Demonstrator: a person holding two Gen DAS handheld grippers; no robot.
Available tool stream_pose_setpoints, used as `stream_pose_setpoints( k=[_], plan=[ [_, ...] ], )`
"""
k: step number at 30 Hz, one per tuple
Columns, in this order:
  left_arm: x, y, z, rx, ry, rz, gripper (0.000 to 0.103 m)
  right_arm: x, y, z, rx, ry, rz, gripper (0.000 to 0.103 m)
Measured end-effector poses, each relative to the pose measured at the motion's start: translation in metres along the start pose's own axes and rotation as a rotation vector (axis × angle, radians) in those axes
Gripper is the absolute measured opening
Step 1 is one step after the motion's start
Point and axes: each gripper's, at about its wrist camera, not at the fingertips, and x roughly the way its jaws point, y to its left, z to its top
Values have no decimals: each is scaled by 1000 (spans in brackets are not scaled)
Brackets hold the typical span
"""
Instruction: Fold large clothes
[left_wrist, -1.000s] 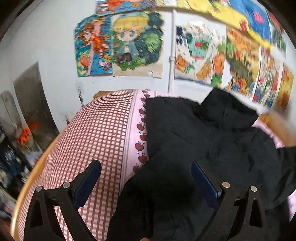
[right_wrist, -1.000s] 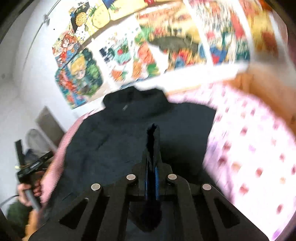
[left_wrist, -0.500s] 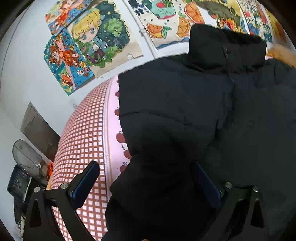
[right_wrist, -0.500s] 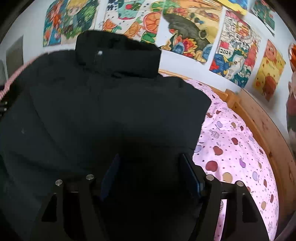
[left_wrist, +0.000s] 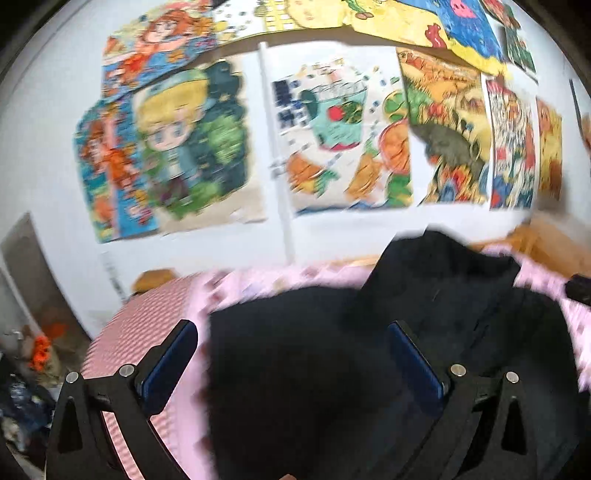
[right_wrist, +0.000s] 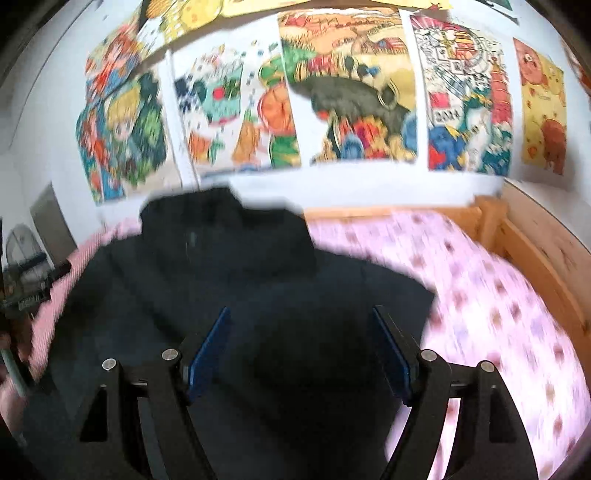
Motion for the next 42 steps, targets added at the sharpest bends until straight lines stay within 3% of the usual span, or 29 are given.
stream_pose_setpoints(
  k=[5,7,9,10,12,13,14,15,18,21,24,27,35,38,42],
  plan=[
    [46,-36,20,2,64,10,103,46,16,48,35,26,-31,64],
    [66,-47,21,17,98,43,96,63,20,54,8,48,-66,62],
    [82,-50,22,18,131,52,71,75,25,54,-20,75,-92,61],
    [86,-50,23,9,144,51,66,81,26,55,-29,88,-102,61],
    [91,-50,26,-24,158,5,39,89,21,56,-12,108,-105,51],
    [92,-50,27,-34,160,-29,31,95,19,53,14,123,-92,47],
    [90,-52,27,-32,156,-54,12,99,18,51,36,136,-76,35],
    [88,-54,26,-23,152,-66,7,99,17,49,47,136,-65,16],
    [72,-55,20,13,89,-80,5,86,16,43,40,83,-43,5],
    [55,-42,9,1,86,-100,5,66,16,38,8,53,-12,4],
    [41,-28,-12,6,137,-131,4,41,26,23,-80,39,9,4],
    [45,-30,-37,95,208,-94,4,37,32,1,-164,82,-7,3],
    [92,-63,-89,232,377,-2,3,86,14,-41,-126,241,-57,3],
    [82,-61,-89,241,334,-26,4,88,13,-45,-117,240,-56,3],
    [43,-32,-77,137,228,-145,7,52,12,-30,-115,158,-33,4]
  ],
)
